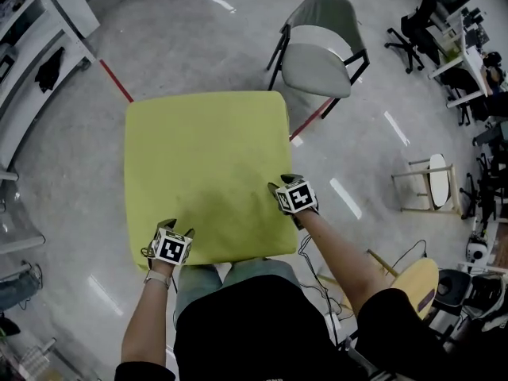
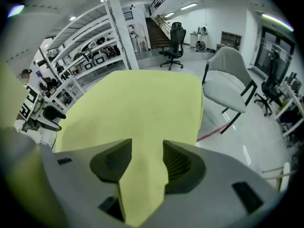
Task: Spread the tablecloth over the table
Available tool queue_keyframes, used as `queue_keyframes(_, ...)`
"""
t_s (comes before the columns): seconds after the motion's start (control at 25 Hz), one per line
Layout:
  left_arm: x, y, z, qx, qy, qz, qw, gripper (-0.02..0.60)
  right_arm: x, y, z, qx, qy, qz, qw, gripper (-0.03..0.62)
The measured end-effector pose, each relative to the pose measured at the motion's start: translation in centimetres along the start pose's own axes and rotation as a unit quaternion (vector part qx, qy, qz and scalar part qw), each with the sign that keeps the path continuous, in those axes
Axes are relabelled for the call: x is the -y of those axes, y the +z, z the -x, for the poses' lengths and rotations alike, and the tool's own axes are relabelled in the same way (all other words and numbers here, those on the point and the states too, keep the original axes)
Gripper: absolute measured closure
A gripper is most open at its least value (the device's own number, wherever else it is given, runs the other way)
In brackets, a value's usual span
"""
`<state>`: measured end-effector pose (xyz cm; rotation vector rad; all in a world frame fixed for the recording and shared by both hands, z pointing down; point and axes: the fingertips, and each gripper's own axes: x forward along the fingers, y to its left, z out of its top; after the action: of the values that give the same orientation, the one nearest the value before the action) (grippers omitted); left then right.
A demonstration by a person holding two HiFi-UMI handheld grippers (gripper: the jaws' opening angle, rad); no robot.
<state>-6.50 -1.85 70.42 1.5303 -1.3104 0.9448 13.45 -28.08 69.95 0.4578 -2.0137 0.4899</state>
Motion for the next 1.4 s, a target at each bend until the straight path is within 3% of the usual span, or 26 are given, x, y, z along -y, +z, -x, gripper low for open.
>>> queue_keyframes(0.4,1.1,-8.9,0.1,-0.056,-0.039,-0.036,0.997,0.325,-4.5,-11.5,2.2,-0.066,-0.033,-0.056,0.996,0.453)
queue_keyframes(0.6,0.2,-11.8,-0.2,-0.066,-0.049,-0.041,0.9958,0.33,-5.4,-15.5,2.5,-0.089,-0.058,-0.074,0.992,0.533)
queue_keyframes(0.68,-0.3,-12.4,-0.7,-0.056,-0.05,-0.038,0.9964,0.352,-5.8,-16.9,2.4,-0.096,-0.066,-0.085,0.989,0.553)
queue_keyframes(0.72,-0.7,-12.4,-0.9,-0.048,-0.044,-0.038,0.9972,0.394,-6.0,-17.5,2.3,-0.096,-0.072,-0.091,0.989,0.556)
queue_keyframes(0.88,-2.2,-11.9,-0.6,-0.025,-0.027,-0.054,0.9978,0.536,-6.1,-17.9,2.2,-0.072,-0.102,-0.122,0.985,0.565)
queue_keyframes(1.12,-2.5,-12.1,-0.5,-0.053,-0.032,-0.143,0.9879,0.557,-7.1,-18.7,2.4,-0.075,-0.119,-0.14,0.98,0.577)
queue_keyframes(1.28,-4.5,-12.9,-0.1,-0.053,-0.031,-0.129,0.9898,0.559,-9.0,-18.8,2.2,-0.07,-0.113,-0.158,0.978,0.577)
queue_keyframes(1.4,-5.8,-13.6,0.3,-0.054,-0.017,-0.139,0.9887,0.56,-10.8,-19.1,1.9,-0.067,-0.11,-0.164,0.978,0.577)
